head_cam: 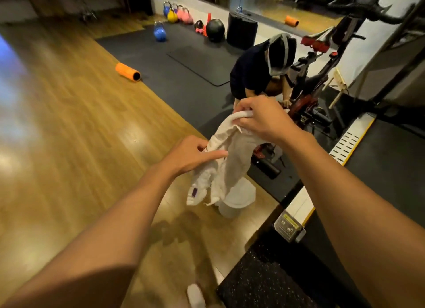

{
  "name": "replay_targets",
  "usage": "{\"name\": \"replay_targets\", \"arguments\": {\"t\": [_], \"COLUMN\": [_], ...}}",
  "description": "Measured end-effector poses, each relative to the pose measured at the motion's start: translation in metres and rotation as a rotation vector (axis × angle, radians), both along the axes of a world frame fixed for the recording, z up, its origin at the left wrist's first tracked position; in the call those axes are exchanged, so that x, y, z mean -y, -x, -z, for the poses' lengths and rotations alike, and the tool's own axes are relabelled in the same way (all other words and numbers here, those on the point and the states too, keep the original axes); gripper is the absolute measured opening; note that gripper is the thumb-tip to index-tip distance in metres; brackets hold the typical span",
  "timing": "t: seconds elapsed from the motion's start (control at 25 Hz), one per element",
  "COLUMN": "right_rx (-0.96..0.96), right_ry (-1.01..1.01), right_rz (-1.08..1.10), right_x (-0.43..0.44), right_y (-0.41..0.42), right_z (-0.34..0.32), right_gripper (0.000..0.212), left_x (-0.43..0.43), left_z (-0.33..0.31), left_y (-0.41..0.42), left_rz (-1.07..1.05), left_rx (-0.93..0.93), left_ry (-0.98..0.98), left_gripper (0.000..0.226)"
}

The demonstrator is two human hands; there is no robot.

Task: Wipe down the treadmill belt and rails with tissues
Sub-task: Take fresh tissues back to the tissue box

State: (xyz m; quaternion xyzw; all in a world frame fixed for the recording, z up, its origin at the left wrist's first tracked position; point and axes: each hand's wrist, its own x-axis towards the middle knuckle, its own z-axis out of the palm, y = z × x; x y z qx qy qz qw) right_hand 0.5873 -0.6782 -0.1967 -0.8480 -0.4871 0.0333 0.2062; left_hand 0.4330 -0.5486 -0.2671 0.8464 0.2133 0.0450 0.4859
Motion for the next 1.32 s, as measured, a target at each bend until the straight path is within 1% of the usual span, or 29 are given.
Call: {"name": "replay_targets", "arguments": {"t": [0.08, 0.12, 0.16, 0.2, 0.28, 0.32, 0.4, 0.48, 0.6, 0.68, 0.76, 0.8, 0.88, 0.96, 1.0, 1.08, 1.16, 1.2, 1.24, 1.28, 1.32], "right_rx": [-0.05, -0.083, -0.123, -0.167, -0.229, -0.245, -0.259, -0.213, -0.06, 0.013, 0.021, 0.011, -0.005, -0.005, -0.032, -0.102, -0.201, -0.278, -0.349, -0.351, -0.293], "right_ry": [0.008, 0.009, 0.002, -0.004, -0.011, -0.024, -0.052, -0.062, -0.049, -0.066, -0.122, -0.135, -0.092, -0.008, 0.023, 0.106, 0.161, 0.084, -0.064, -0.23, -0.322], "right_rz": [-0.075, -0.108, -0.128, -0.136, -0.15, -0.163, -0.187, -0.183, -0.174, -0.166, -0.126, -0.114, -0.111, -0.111, -0.099, -0.089, -0.103, -0.071, 0.018, 0.146, 0.261], "right_x": [-0.049, -0.072, -0.101, -0.131, -0.191, -0.223, -0.284, -0.334, -0.414, -0.462, -0.506, -0.523, -0.561, -0.597, -0.614, -0.645, -0.673, -0.69, -0.707, -0.726, -0.745], "right_y": [-0.019, -0.028, -0.04, -0.052, -0.076, -0.087, -0.105, -0.123, -0.156, -0.173, -0.185, -0.189, -0.204, -0.225, -0.24, -0.276, -0.322, -0.35, -0.379, -0.412, -0.444], "right_z": [-0.003, -0.005, -0.007, -0.009, -0.019, -0.025, -0.037, -0.045, -0.053, -0.057, -0.064, -0.064, -0.057, -0.04, -0.031, -0.016, -0.009, -0.008, -0.011, -0.011, -0.012], "right_gripper": [0.008, 0.011, 0.014, 0.017, 0.019, 0.018, 0.015, 0.009, 0.012, 0.013, 0.012, 0.011, 0.011, 0.016, 0.018, 0.026, 0.033, 0.03, 0.03, 0.033, 0.04], "left_x": [-0.037, -0.055, -0.079, -0.103, -0.155, -0.181, -0.239, -0.29, -0.387, -0.452, -0.51, -0.533, -0.586, -0.629, -0.648, -0.685, -0.717, -0.735, -0.754, -0.772, -0.789], "left_z": [-0.009, -0.012, -0.014, -0.015, -0.018, -0.021, -0.023, -0.025, -0.025, -0.019, -0.019, -0.021, -0.028, -0.04, -0.048, -0.06, -0.07, -0.075, -0.078, -0.083, -0.088], "left_y": [-0.022, -0.033, -0.046, -0.058, -0.082, -0.094, -0.117, -0.136, -0.166, -0.189, -0.22, -0.238, -0.284, -0.334, -0.358, -0.404, -0.447, -0.471, -0.495, -0.517, -0.539], "left_rz": [-0.106, -0.145, -0.167, -0.166, -0.108, -0.11, -0.168, -0.207, -0.183, -0.129, -0.135, -0.152, -0.204, -0.251, -0.256, -0.219, -0.209, -0.215, -0.224, -0.224, -0.212], "left_rx": [0.119, 0.172, 0.191, 0.182, 0.146, 0.129, 0.114, 0.098, 0.09, 0.094, 0.104, 0.115, 0.163, 0.202, 0.219, 0.257, 0.271, 0.259, 0.238, 0.22, 0.201], "left_ry": [0.256, 0.32, 0.297, 0.251, 0.173, 0.141, 0.07, 0.009, -0.008, 0.032, 0.048, 0.069, 0.24, 0.468, 0.545, 0.615, 0.624, 0.63, 0.648, 0.659, 0.659], "left_gripper": [0.043, 0.035, 0.025, 0.023, 0.037, 0.038, 0.031, 0.016, 0.018, 0.011, 0.022, 0.024, 0.01, 0.023, 0.029, 0.033, 0.033, 0.03, 0.026, 0.023, 0.021]}}
